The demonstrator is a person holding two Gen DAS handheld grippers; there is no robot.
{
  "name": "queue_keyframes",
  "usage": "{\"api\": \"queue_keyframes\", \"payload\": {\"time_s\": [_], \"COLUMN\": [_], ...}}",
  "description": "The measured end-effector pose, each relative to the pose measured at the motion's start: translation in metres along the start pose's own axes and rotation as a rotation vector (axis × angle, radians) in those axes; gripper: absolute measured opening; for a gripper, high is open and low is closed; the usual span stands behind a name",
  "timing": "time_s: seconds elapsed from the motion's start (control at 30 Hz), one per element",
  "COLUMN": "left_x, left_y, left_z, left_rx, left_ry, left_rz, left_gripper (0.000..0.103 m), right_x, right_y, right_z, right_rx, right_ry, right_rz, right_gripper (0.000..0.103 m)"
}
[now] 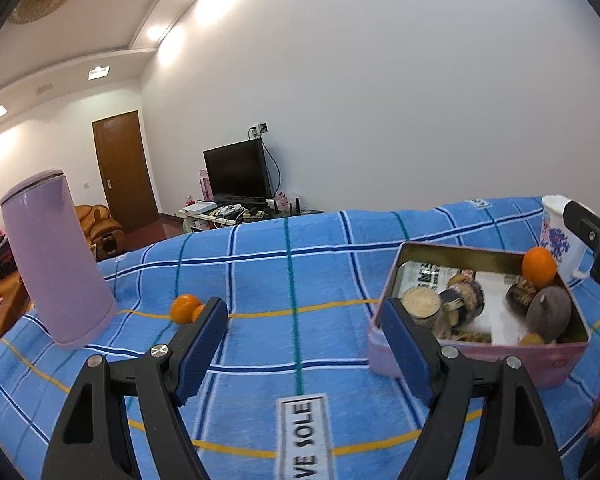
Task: Organize fruits
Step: 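Withdraw both tools from the tin toward the two oranges by the kettle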
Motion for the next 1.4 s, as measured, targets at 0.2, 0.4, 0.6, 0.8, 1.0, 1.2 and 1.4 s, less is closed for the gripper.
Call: {"api": "queue_keyframes", "payload": {"time_s": [0.2, 0.4, 0.6, 0.8, 1.0, 1.2, 1.4], "left_x": [-0.017, -0.036, -0.06, -0.089, -0.12, -0.163, -0.203], "left_y": [0.006, 0.011, 0.015, 0.019, 0.025, 0.039, 0.056], "left_z": [0.0, 0.002, 0.008, 0.018, 0.029, 0.044, 0.06], "left_rx": [-0.009, -0.012, -0.02, -0.035, -0.058, -0.127, -0.236], "left_ry": [-0.007, -0.022, -0.037, -0.051, -0.06, -0.085, -0.183], "left_rz": [0.028, 0.033, 0.023, -0.01, -0.061, -0.181, -0.262], "left_gripper": [0.08, 0.08, 0.08, 0.08, 0.08, 0.08, 0.08], "right_x": [-0.006, -0.026, -0.055, -0.091, -0.129, -0.162, -0.199], "right_y": [0.008, 0.015, 0.025, 0.035, 0.043, 0.053, 0.063], "right_z": [-0.005, -0.011, -0.014, -0.014, -0.011, -0.006, 0.008], "right_rx": [-0.026, -0.044, -0.075, -0.094, -0.107, -0.127, -0.178], "right_ry": [0.027, 0.036, 0.008, -0.034, -0.081, -0.123, -0.178], "right_rz": [0.003, -0.022, -0.022, -0.032, -0.072, -0.108, -0.143], "right_gripper": [0.103, 0.103, 0.103, 0.103, 0.103, 0.103, 0.103]}}
Point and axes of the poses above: each gripper's, at about its wrist camera, not at the fingertips, and z roughly the way its jaws point, x to its right, y to its underside, the point moved 4 cm from there along z, roughly the way its jaws point, and after that the axes turned 7 degrees about z, right-handed, at the moved point
